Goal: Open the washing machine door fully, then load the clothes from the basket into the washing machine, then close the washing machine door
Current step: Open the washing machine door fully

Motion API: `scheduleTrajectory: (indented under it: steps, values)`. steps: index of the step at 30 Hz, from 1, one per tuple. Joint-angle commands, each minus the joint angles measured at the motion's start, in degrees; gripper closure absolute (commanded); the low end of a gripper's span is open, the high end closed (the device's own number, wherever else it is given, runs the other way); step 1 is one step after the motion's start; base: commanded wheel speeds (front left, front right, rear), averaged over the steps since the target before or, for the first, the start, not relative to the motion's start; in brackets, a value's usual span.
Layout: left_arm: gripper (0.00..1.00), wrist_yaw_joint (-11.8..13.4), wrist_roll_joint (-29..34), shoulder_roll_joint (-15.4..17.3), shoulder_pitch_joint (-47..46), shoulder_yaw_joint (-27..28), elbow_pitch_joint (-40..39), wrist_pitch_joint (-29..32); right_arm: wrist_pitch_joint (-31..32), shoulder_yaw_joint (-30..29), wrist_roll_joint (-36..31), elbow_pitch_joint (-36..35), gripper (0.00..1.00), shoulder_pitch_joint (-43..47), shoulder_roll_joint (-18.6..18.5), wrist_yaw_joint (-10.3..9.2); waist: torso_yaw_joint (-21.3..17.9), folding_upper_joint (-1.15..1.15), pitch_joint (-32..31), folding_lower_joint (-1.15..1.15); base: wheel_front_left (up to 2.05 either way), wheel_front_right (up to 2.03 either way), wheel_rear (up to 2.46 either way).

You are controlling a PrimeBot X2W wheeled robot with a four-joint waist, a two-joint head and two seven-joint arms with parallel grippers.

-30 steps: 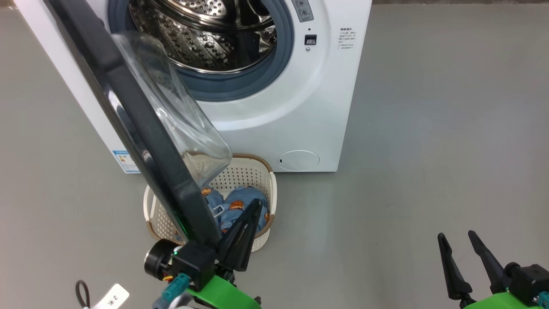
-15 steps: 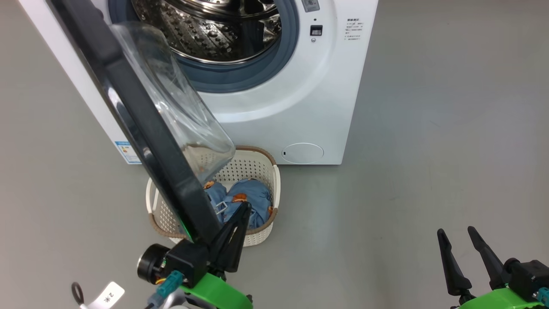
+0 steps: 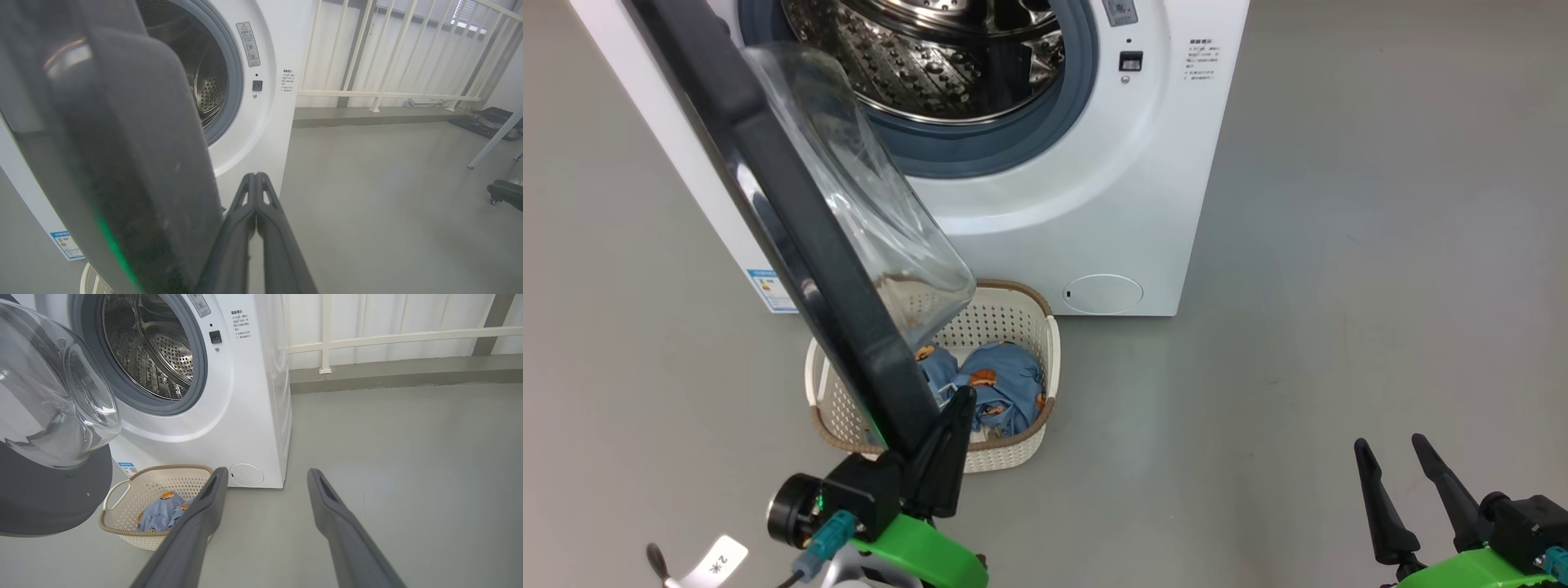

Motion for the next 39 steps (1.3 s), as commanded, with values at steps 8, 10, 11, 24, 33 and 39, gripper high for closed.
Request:
scheduleTrajectory:
  steps: [8, 10, 11, 24, 33, 39]
  values:
    - [1.0, 1.12, -0.99, 0.18, -2.62, 1.79, -0.61, -0.37, -0.7, 1.74, 0.84, -0.87, 0.0, -1.77, -1.07, 0.09, -0.04, 0.0, 0.72, 0.0, 0.0, 0.0, 0.0]
    - [1.0, 1.69, -1.42, 0.18, -2.69, 1.79, -0.59, -0.37, -0.73, 1.78, 0.93, -0.67, 0.0, -1.75, -1.01, 0.09, 0.09, 0.0, 0.76, 0.0, 0.0, 0.0, 0.0]
    - [1.0, 1.94, -1.58, 0.18, -2.73, 1.77, -0.64, -0.37, -0.74, 1.84, 0.98, -0.58, 0.0, -1.77, -0.94, 0.09, 0.17, 0.0, 0.78, 0.0, 0.0, 0.0, 0.0]
    - [1.0, 4.08, -2.36, 0.29, -1.92, 2.58, -0.55, -0.37, -0.9, 2.09, 1.24, 0.09, 0.0, -2.03, -0.75, 0.09, 2.53, 0.0, 0.78, 0.0, 0.0, 0.0, 0.0]
    - [1.0, 5.37, -2.39, 1.04, -0.59, 3.07, -1.06, -0.26, -1.01, 2.41, 1.3, 0.45, 0.0, -2.25, -0.58, 0.09, 4.5, 0.0, 0.83, 0.0, 0.0, 0.0, 0.0]
    - [1.0, 6.28, -2.42, 1.38, 0.1, 3.06, -2.61, 0.33, -1.07, 2.64, 1.41, 0.67, 0.0, -2.54, -0.62, 0.09, 5.42, 0.0, 1.11, 0.0, 0.0, 0.0, 0.0]
